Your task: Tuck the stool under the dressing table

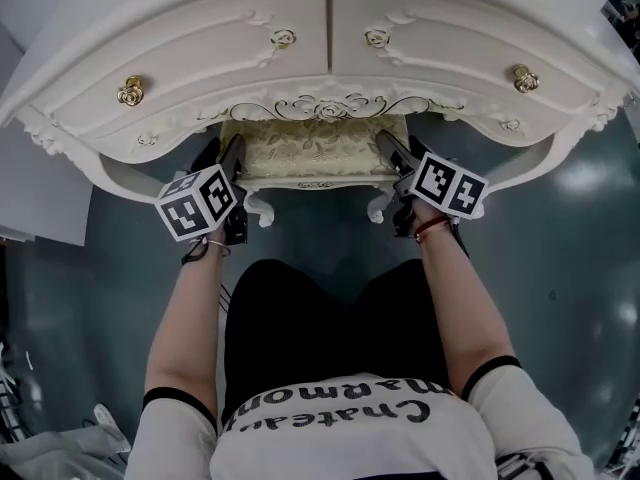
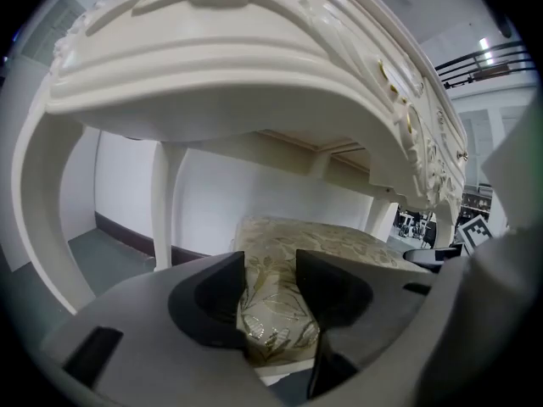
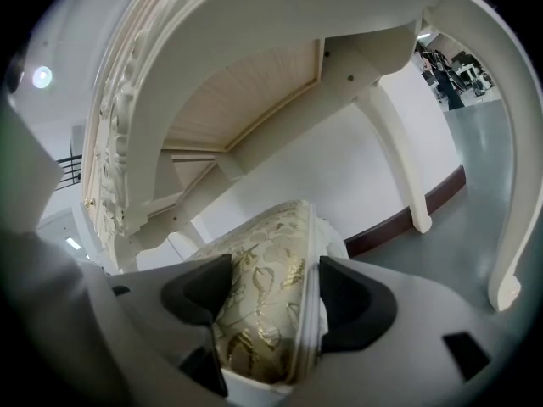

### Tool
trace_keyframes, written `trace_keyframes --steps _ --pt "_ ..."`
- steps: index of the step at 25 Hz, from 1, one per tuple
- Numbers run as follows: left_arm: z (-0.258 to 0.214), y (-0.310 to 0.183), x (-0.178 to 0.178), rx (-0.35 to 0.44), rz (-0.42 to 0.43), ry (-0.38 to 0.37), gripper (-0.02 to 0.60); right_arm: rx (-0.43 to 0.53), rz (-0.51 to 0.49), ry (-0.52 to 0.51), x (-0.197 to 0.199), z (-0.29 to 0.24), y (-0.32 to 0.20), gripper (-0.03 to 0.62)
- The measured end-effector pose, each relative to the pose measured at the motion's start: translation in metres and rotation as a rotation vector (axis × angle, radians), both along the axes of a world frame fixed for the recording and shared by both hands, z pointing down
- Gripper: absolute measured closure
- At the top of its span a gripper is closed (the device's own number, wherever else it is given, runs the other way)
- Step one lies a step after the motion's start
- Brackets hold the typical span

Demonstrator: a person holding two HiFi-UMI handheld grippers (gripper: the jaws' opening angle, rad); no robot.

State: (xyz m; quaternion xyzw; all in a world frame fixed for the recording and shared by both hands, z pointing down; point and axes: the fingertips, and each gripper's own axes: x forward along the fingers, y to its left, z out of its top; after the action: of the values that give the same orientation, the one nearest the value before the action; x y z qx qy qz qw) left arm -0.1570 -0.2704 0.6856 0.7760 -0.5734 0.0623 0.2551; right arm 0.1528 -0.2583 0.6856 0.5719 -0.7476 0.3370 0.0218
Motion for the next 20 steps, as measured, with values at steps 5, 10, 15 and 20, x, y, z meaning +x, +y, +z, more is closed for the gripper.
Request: trace_keyframes --steps 5,10,15,20 --pt "-0.001 -0.007 0.000 0.026 -0.007 -0.024 0.382 0.018 0.018 -0.004 -0.001 -0.001 -0.006 0.258" --pt "-0.003 -0.008 0.001 0.072 -0.016 -0.062 0.388 0.042 0.046 0.019 0.001 -0.002 -0.008 0.258" --pt "-0.005 -0.016 0.001 0.120 -0.015 -0.097 0.407 0.075 0.069 0.064 0.001 -0.004 -0.020 0.260" --pt "-0.005 -0.024 0.002 0.136 -0.011 -0.096 0.416 0.100 0.097 0.090 0.002 -0.005 -0.033 0.260"
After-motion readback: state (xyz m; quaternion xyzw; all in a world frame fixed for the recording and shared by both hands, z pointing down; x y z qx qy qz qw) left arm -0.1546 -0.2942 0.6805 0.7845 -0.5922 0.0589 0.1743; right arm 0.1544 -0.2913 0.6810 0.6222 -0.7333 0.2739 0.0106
